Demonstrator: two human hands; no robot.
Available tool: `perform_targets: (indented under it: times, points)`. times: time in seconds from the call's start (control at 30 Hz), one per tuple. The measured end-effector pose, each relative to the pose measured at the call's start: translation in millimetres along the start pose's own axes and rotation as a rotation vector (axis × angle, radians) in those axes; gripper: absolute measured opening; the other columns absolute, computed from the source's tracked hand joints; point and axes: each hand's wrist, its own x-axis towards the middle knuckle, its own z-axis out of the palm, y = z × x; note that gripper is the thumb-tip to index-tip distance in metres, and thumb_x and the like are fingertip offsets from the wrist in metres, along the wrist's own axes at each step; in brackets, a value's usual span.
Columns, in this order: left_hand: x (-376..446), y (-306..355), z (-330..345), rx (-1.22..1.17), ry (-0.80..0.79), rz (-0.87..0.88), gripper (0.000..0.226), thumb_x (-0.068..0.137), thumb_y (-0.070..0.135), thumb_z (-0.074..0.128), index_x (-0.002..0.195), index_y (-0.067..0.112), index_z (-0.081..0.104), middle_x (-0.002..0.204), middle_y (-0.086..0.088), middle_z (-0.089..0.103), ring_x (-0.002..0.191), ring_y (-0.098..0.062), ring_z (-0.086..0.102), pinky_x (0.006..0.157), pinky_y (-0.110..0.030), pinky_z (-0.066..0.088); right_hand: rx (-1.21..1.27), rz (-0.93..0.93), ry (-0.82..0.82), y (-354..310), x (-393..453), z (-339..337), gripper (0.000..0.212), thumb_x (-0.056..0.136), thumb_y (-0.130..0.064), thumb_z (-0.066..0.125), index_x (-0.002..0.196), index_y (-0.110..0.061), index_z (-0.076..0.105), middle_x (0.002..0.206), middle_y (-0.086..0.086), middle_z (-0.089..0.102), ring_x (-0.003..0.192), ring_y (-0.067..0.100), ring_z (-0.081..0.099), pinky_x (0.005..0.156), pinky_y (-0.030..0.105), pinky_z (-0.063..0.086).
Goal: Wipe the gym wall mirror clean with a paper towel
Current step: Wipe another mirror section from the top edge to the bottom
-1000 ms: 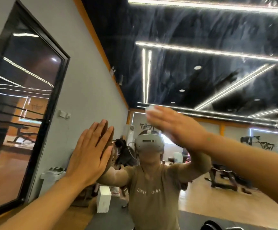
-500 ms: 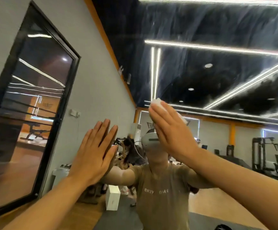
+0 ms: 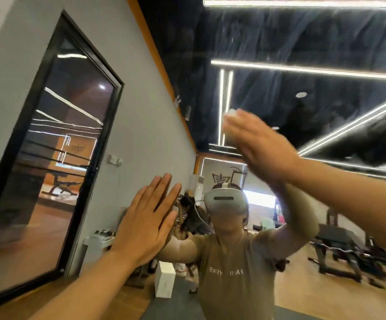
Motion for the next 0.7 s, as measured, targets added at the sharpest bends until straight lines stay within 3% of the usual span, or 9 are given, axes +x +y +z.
perform_targets:
  times: [0.07,0.13,0.2,0.3,0.4,0.47,0.53,0.6,0.7]
  points:
    - [0.6,-0.8,3.1,0.004,0.01,0.003,0.064,0.104,0.042,0.03,0.161,0.027,0.005,0.169,0.001,0.004,0.155,-0.016,0.002,0.123,-0.031,-0.002,0.022,0.147,0.121,17.3,30.9,-9.3,0.043,0.104,-0.017,0.043,0.145,-0.005,0.048,0.151,0.014,0.044,0.144,0.028,0.03,0.118,0.012,0.003]
    - [0.3,-1.1,5.6,0.002,0.016,0.001,0.063,0.105,0.041,0.03,0.161,0.027,0.005,0.169,0.001,0.004,0.155,-0.017,0.002,0.123,-0.032,0.0,0.056,0.326,0.177,15.5,49.6,-5.5,0.043,0.104,-0.01,0.046,0.147,-0.004,0.045,0.153,0.013,0.041,0.147,0.029,0.027,0.119,0.017,0.006]
    - [0.6,-2.0,7.1,0.0,0.014,-0.006,0.063,0.105,0.042,0.028,0.161,0.027,0.005,0.169,0.002,0.002,0.155,-0.017,0.002,0.123,-0.033,0.001,0.08,0.387,0.214,-4.5,54.2,6.1,0.041,0.102,-0.007,0.049,0.143,-0.002,0.048,0.149,0.015,0.045,0.143,0.031,0.035,0.119,0.024,0.018]
    - [-0.7,-4.1,12.4,-0.011,-0.009,-0.004,0.064,0.106,0.045,0.024,0.161,0.023,0.001,0.169,0.002,-0.003,0.155,-0.016,-0.001,0.122,-0.036,0.004,0.114,0.159,0.12,-43.2,29.7,22.6,0.039,0.103,-0.015,0.049,0.141,-0.005,0.053,0.147,0.012,0.05,0.142,0.028,0.038,0.121,0.037,0.027]
    - [-1.8,-6.8,11.1,-0.083,-0.003,-0.019,0.071,0.105,0.049,0.024,0.159,0.022,-0.012,0.167,0.006,-0.018,0.153,-0.011,-0.012,0.122,-0.029,-0.008,0.157,-0.042,-0.035,-72.5,-13.6,37.1,0.045,0.101,-0.016,0.052,0.146,-0.013,0.049,0.153,0.007,0.045,0.146,0.025,0.034,0.117,0.05,0.035]
    - [-5.2,-5.2,8.3,-0.139,0.001,-0.065,0.073,0.103,0.054,0.021,0.156,0.028,-0.022,0.163,0.01,-0.028,0.15,-0.007,-0.021,0.119,-0.022,-0.017,0.195,-0.182,-0.12,-90.6,-41.5,43.1,0.047,0.1,-0.015,0.052,0.147,-0.016,0.048,0.155,0.003,0.042,0.148,0.023,0.032,0.117,0.047,0.034]
    - [-9.7,-3.1,7.4,-0.173,0.006,-0.12,0.072,0.101,0.056,0.017,0.153,0.031,-0.026,0.162,0.011,-0.031,0.149,-0.007,-0.024,0.118,-0.023,-0.018,0.185,-0.333,-0.179,-101.9,-61.2,45.6,0.048,0.098,-0.02,0.046,0.146,-0.019,0.049,0.155,-0.001,0.043,0.148,0.019,0.03,0.121,0.037,0.026]
    - [-15.9,-4.7,8.2,-0.123,0.019,-0.125,0.072,0.103,0.052,0.02,0.157,0.025,-0.018,0.166,0.005,-0.022,0.152,-0.011,-0.017,0.12,-0.027,-0.013,0.175,-0.458,-0.236,-102.7,-70.2,45.8,0.05,0.096,-0.016,0.047,0.146,-0.021,0.049,0.155,-0.004,0.042,0.15,0.016,0.026,0.123,0.03,0.019]
    - [-22.4,-14.2,10.5,-0.024,0.01,-0.08,0.069,0.105,0.048,0.025,0.161,0.015,0.0,0.169,-0.003,-0.007,0.155,-0.017,-0.004,0.123,-0.033,-0.004,0.187,-0.515,-0.251,-85.1,-59.4,47.3,0.066,0.087,-0.001,0.064,0.147,-0.021,0.046,0.157,-0.002,0.04,0.149,0.019,0.028,0.116,0.04,0.036]
